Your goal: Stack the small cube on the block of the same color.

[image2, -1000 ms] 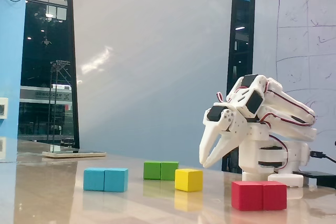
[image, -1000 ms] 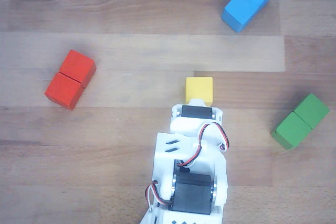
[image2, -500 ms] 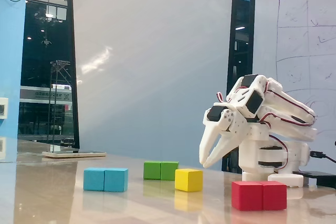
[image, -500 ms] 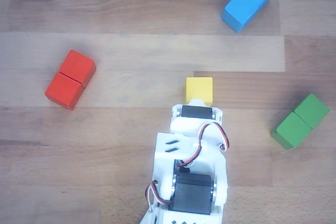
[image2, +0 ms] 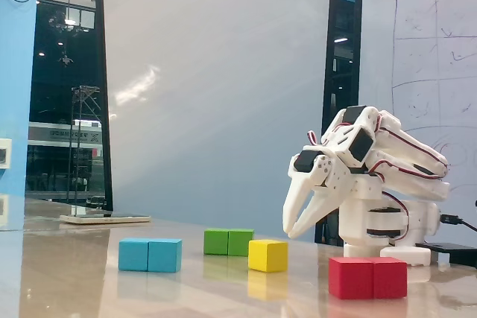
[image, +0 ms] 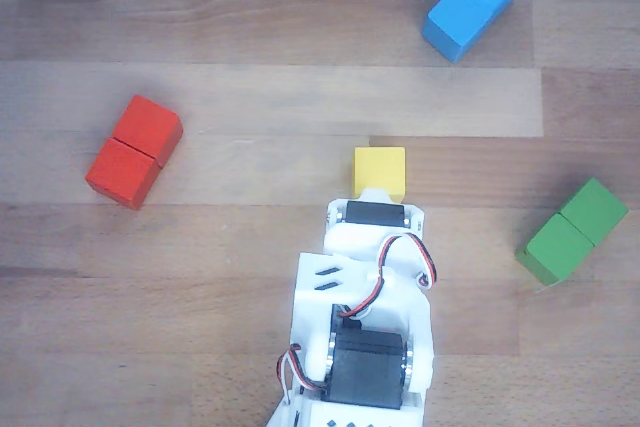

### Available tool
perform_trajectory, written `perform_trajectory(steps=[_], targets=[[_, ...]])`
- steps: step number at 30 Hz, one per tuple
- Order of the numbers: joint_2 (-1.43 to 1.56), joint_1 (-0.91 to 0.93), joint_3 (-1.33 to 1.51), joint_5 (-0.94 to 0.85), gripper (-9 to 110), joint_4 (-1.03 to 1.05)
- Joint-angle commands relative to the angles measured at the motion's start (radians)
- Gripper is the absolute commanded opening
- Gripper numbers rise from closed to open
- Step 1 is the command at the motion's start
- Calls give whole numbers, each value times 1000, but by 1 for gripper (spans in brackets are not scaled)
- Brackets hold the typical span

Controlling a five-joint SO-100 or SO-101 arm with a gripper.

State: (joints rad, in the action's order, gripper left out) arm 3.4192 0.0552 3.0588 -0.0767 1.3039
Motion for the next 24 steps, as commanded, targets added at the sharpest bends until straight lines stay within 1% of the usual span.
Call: perform_trajectory(steps=[1,16,24], targets=[[29,-9,-14,11,0,6],[14,-2,-26,0,0,6],[12,2,-258,-2,0,23]])
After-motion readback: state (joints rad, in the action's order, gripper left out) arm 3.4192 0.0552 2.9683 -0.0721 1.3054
